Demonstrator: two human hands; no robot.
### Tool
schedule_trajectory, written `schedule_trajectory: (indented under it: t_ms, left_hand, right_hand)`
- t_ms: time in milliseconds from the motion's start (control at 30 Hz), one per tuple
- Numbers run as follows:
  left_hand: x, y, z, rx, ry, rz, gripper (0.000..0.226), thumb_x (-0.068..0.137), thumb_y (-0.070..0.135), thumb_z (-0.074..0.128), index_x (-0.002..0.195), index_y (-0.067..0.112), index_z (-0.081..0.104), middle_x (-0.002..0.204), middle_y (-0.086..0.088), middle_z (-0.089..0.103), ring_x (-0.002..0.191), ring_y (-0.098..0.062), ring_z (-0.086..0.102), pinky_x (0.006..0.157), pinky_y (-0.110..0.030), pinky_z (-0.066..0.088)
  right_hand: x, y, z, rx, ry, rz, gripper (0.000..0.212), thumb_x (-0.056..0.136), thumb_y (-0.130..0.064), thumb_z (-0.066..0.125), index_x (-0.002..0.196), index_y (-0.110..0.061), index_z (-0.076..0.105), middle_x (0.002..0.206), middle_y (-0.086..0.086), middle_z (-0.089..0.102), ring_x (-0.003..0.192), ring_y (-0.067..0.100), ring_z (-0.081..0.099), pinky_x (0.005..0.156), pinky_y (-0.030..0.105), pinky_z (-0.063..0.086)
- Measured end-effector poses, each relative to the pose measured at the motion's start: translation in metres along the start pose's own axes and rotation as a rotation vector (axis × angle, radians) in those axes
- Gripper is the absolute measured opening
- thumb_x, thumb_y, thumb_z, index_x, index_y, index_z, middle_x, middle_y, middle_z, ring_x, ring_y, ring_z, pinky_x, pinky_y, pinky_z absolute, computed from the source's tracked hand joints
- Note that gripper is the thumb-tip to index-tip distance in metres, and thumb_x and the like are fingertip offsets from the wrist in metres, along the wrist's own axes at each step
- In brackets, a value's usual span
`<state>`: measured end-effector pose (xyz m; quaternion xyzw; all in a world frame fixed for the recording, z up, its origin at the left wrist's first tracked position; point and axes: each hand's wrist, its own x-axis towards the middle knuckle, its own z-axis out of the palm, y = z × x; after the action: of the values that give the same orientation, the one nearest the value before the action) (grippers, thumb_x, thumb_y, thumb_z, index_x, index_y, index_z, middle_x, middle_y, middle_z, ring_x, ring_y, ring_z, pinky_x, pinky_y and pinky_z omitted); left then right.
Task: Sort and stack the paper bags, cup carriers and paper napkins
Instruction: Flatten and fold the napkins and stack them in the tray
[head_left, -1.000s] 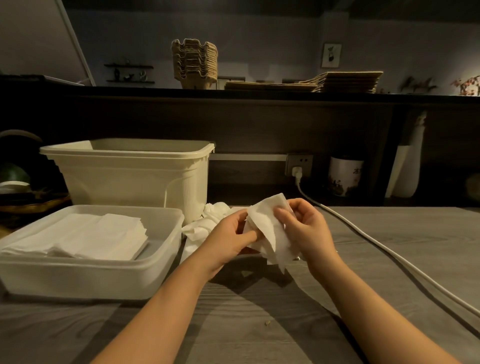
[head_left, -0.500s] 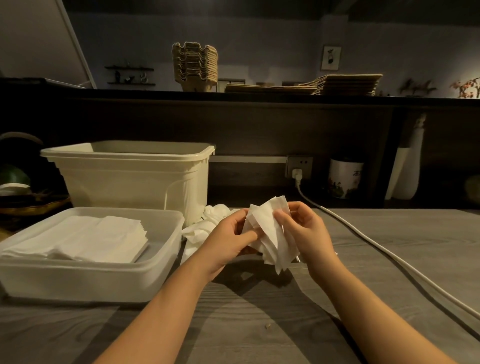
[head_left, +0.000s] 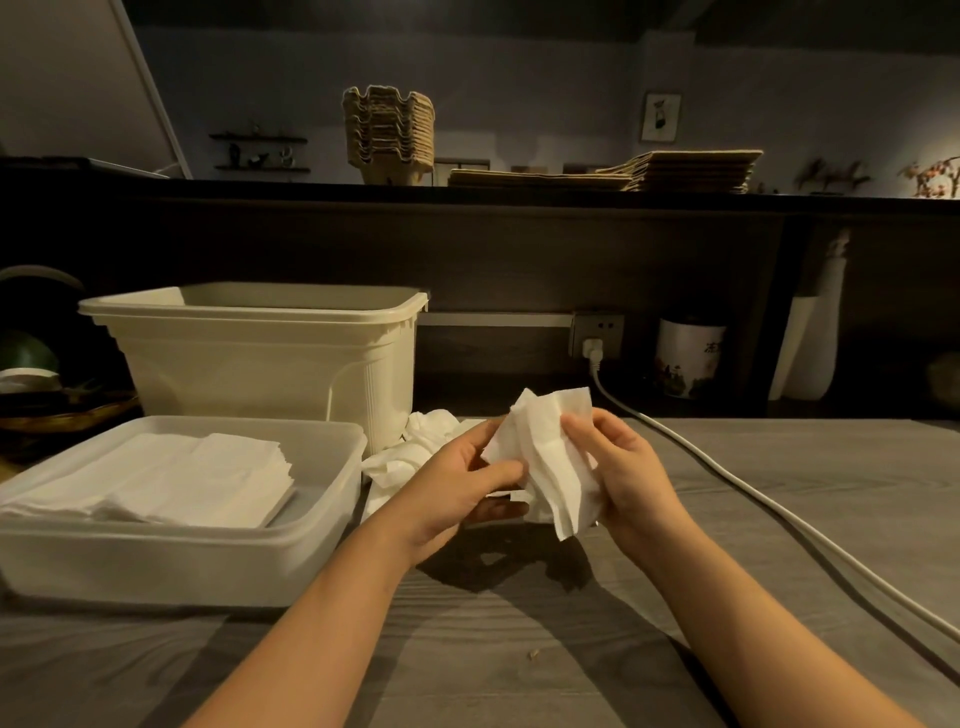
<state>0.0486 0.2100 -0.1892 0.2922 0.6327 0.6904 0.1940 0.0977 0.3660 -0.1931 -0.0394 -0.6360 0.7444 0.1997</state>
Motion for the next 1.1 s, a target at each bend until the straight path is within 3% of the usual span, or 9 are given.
schedule_trajectory:
  t_ms: [133, 333, 433, 533, 633, 700, 800, 967, 1100]
  left_hand:
    - [0.001, 0.0, 0.0, 0.028, 0.014, -0.007, 0.026, 0.088, 0.013, 0.06, 0.106, 0.032, 0.06, 0.103, 0.003, 0.067, 0.097, -0.012, 0.066, 0.081, -0.03, 0.057]
    - [0.006, -0.004, -0.005, 0.051, 0.241, 0.012, 0.017, 0.093, 0.02, 0.055, 0.108, 0.02, 0.062, 0.107, -0.002, 0.068, 0.097, -0.013, 0.065, 0.073, -0.021, 0.056]
    - [0.009, -0.003, -0.008, -0.024, 0.37, 0.029, 0.013, 0.093, 0.02, 0.054, 0.104, 0.021, 0.061, 0.11, -0.004, 0.065, 0.1, -0.014, 0.063, 0.078, -0.026, 0.056]
    - [0.009, -0.002, -0.007, 0.039, 0.432, 0.042, 0.022, 0.093, 0.022, 0.055, 0.113, 0.015, 0.06, 0.113, -0.005, 0.064, 0.107, -0.019, 0.06, 0.09, -0.038, 0.053]
    - [0.007, -0.003, -0.004, 0.243, 0.419, 0.075, 0.012, 0.093, 0.027, 0.054, 0.104, 0.026, 0.06, 0.108, -0.001, 0.064, 0.103, -0.019, 0.06, 0.087, -0.041, 0.054]
    - [0.005, -0.002, -0.001, 0.273, 0.359, 0.077, 0.01, 0.093, 0.025, 0.054, 0.099, 0.031, 0.059, 0.105, 0.001, 0.065, 0.1, -0.02, 0.062, 0.083, -0.04, 0.056]
    - [0.005, -0.003, 0.001, 0.343, 0.323, 0.062, 0.017, 0.096, 0.02, 0.05, 0.109, 0.028, 0.059, 0.108, 0.001, 0.064, 0.103, -0.017, 0.06, 0.082, -0.033, 0.056]
    - [0.005, -0.001, 0.004, 0.326, 0.313, 0.011, 0.025, 0.101, 0.025, 0.037, 0.112, 0.023, 0.059, 0.11, -0.002, 0.063, 0.108, -0.018, 0.057, 0.098, -0.041, 0.048]
    - [0.004, 0.0, 0.006, 0.278, 0.311, -0.008, 0.034, 0.1, 0.034, 0.034, 0.124, 0.02, 0.054, 0.119, -0.001, 0.058, 0.116, -0.018, 0.051, 0.104, -0.04, 0.041]
  right_hand:
    - [0.001, 0.0, -0.002, 0.057, 0.049, -0.017, 0.015, 0.087, -0.026, 0.06, 0.1, -0.02, 0.065, 0.105, 0.011, 0.067, 0.097, 0.034, 0.065, 0.08, 0.053, 0.054]
    - [0.0, -0.001, -0.001, 0.149, 0.111, -0.08, 0.01, 0.089, -0.025, 0.058, 0.095, -0.019, 0.064, 0.098, 0.002, 0.065, 0.099, 0.031, 0.062, 0.083, 0.058, 0.051]
    - [0.001, -0.005, -0.003, 0.312, 0.148, -0.081, 0.01, 0.093, -0.025, 0.053, 0.099, -0.022, 0.06, 0.1, 0.003, 0.062, 0.092, 0.024, 0.061, 0.079, 0.05, 0.054]
    - [-0.002, -0.009, -0.002, 0.356, 0.106, -0.076, 0.015, 0.093, -0.027, 0.051, 0.106, -0.023, 0.058, 0.096, 0.004, 0.063, 0.078, 0.018, 0.063, 0.057, 0.031, 0.055]
    - [-0.007, -0.011, 0.004, 0.243, -0.009, -0.134, 0.014, 0.091, -0.024, 0.053, 0.103, -0.02, 0.06, 0.085, 0.002, 0.067, 0.067, 0.014, 0.065, 0.052, 0.026, 0.054]
    - [-0.008, -0.008, 0.009, 0.043, -0.038, -0.209, 0.01, 0.09, -0.021, 0.055, 0.097, -0.023, 0.061, 0.086, 0.001, 0.068, 0.073, 0.017, 0.066, 0.059, 0.028, 0.056]
    - [-0.009, -0.002, 0.015, -0.285, -0.049, -0.287, 0.012, 0.09, -0.024, 0.055, 0.093, -0.035, 0.055, 0.094, -0.004, 0.064, 0.084, 0.017, 0.065, 0.068, 0.031, 0.056]
    - [-0.006, 0.001, 0.016, -0.459, 0.039, -0.312, 0.013, 0.091, -0.027, 0.055, 0.097, -0.034, 0.046, 0.093, -0.013, 0.054, 0.083, 0.007, 0.058, 0.062, 0.02, 0.05]
    - [-0.006, 0.0, 0.018, -0.56, 0.05, -0.296, 0.015, 0.09, -0.028, 0.056, 0.102, -0.027, 0.046, 0.098, -0.01, 0.052, 0.092, 0.012, 0.056, 0.063, 0.018, 0.049]
